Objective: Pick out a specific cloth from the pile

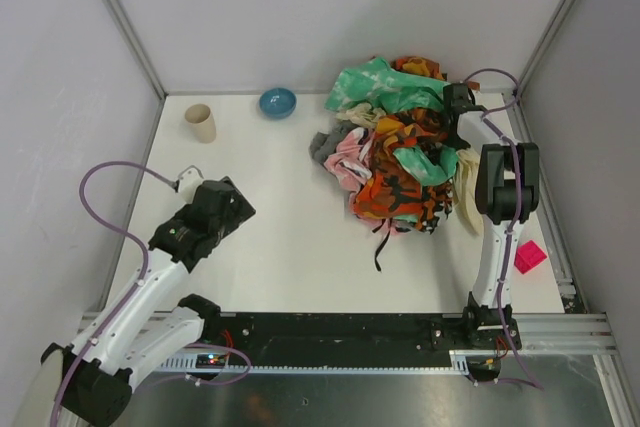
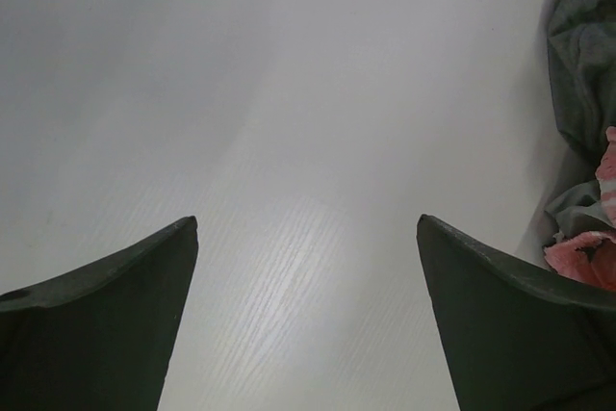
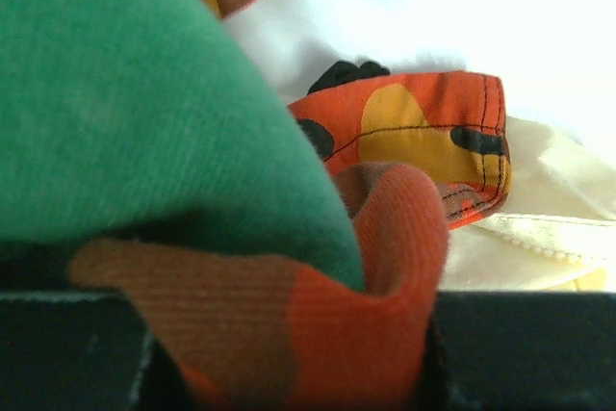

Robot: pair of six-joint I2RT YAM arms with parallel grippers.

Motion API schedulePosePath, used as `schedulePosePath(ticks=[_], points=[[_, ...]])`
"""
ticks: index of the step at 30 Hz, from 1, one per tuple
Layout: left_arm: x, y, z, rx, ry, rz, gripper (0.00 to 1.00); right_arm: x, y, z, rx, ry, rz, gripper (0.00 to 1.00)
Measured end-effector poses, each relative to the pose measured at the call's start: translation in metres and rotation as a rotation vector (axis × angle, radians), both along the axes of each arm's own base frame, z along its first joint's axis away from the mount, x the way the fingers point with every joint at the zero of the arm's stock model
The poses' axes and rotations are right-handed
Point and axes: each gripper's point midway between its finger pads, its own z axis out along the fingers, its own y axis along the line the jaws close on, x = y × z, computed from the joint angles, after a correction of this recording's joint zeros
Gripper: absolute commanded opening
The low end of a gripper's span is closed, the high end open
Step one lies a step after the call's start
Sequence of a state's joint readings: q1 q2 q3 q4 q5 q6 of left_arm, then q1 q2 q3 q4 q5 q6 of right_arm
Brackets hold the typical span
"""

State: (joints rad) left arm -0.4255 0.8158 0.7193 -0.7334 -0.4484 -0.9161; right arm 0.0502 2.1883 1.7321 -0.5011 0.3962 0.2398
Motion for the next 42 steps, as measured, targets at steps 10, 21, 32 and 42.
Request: schedulePosePath(ticks=[10,21,32,42], points=[[0.005,-0.011,0.001,-0.032,-0.003,-0.036,1.00,-0.012,0.002,-0.010,0.051,0.045,-0.017,0.26],[0.003,-0.020,0.020,-0.092,-0.082,-0.088,1.00,-0.048,0.001,0.062,-0.009,0.029,-0.008,0.77],[-0.003,-0.022,0.018,-0.115,-0.092,-0.110,1.00,-0.114,0.143,0.241,-0.199,-0.358,0.431,0.99],[-0.008,-0.021,0.016,-0.119,-0.107,-0.119,1.00,-0.164,0.318,0.141,-0.307,-0.189,1.090,0.99]])
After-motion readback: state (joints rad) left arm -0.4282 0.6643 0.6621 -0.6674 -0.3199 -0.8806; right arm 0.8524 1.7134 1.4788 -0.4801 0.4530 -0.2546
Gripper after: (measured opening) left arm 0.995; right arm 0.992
